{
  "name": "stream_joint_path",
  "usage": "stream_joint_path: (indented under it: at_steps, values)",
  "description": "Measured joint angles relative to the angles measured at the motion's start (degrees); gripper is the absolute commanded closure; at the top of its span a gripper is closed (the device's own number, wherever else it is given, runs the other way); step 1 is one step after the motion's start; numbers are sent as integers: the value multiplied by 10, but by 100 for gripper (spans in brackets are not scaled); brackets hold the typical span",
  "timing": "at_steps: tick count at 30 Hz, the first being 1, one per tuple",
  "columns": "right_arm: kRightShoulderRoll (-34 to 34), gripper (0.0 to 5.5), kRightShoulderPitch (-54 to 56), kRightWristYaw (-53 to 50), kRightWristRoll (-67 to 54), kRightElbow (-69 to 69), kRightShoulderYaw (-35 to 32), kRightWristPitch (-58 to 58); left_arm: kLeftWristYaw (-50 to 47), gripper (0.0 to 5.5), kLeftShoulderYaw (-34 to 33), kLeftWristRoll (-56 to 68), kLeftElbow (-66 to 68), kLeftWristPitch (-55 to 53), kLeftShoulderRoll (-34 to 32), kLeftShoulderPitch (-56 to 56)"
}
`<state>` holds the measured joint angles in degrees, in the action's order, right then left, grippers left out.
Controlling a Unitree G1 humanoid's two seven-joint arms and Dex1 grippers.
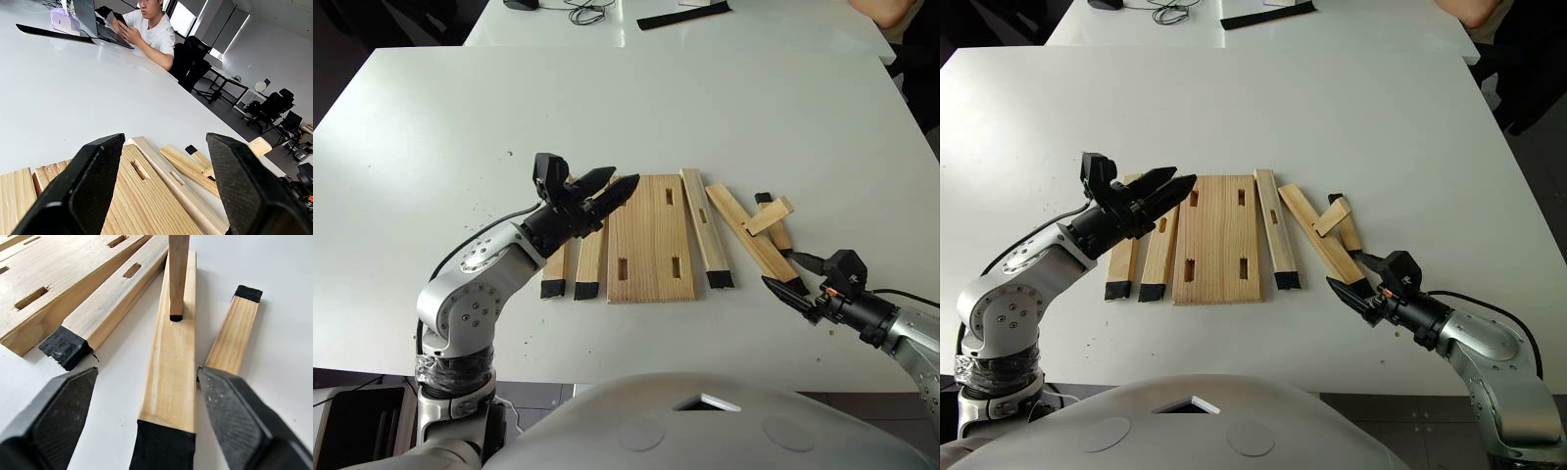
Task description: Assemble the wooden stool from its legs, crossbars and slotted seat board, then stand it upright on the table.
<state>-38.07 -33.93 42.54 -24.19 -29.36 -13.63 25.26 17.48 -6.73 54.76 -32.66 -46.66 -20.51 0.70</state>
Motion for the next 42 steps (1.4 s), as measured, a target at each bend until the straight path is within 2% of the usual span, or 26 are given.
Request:
stream_joint_path:
  at_steps: [17,28,38,42]
  values:
    - [10,175,0,-7,71,68,47,-64,-4,241,6,1,-4,-6,1,-5]
    - [14,175,57,-17,85,100,68,-67,-4,241,8,0,2,-13,1,-13]
    - [14,331,62,-21,87,110,69,-72,-3,241,12,0,9,-13,0,-19]
    - [14,343,64,-25,87,114,69,-75,-3,241,11,0,14,-13,0,-24]
